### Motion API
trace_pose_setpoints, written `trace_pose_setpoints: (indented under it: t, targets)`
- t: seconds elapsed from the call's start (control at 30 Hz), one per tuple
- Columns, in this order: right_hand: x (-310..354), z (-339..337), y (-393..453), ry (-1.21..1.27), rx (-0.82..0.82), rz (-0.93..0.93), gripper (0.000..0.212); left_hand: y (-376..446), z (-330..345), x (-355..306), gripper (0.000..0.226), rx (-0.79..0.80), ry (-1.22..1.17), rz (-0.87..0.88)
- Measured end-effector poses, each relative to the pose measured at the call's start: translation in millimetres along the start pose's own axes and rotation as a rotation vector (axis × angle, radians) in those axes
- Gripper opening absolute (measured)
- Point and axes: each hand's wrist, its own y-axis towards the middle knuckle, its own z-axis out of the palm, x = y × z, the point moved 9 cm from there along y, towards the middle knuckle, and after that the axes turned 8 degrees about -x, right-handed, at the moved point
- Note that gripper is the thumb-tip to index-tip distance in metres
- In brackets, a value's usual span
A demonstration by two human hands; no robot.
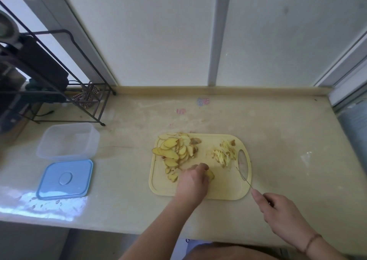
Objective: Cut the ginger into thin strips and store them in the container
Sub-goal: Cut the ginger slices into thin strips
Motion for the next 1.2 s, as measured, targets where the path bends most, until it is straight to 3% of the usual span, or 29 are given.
trace_pose_setpoints:
  t: [0.13, 0.27, 0.37, 0.47, 0.57, 0.7, 0.8, 0.93, 1.1, 1.2]
  targets:
    - [-4, -2, -1, -0.007, 0.006, -0.001, 0.064, -5, -11, -7, 0.027, -0.12, 0.234, 0.248]
    - [-6, -5, -1, -0.001, 0.007, 0.008, 0.06, 15, -66, 36, 0.023, -0.366, 0.204, 0.105]
    - [-7, -6, 0, -0.003, 0.005, 0.005, 0.057, 27, -81, 81, 0.032, -0.253, 0.194, -0.032]
    - [-7, -5, 0, -0.005, 0.009, 0.006, 0.057, 33, -77, 90, 0.035, -0.118, 0.223, 0.042]
    - [-7, -4, 2, -0.024, 0.008, -0.003, 0.058, 42, -83, 82, 0.031, -0.193, 0.274, 0.133]
    - [-7, -5, 2, -0.02, -0.007, -0.009, 0.058, 43, -92, 72, 0.007, -0.319, 0.238, 0.228]
    - [-9, -3, 2, -0.015, -0.007, -0.009, 0.061, 39, -95, 77, 0.026, -0.345, 0.162, 0.205]
    - [-11, -2, 2, -0.017, -0.011, -0.012, 0.064, 33, -84, 75, 0.026, -0.31, 0.177, 0.294]
    - [-10, -1, 2, -0.013, -0.022, -0.019, 0.064, 28, -105, 63, 0.026, -0.498, 0.082, 0.191]
    - [-10, 0, 1, -0.006, -0.018, -0.008, 0.063, 33, -87, 39, 0.022, -0.329, -0.123, 0.144]
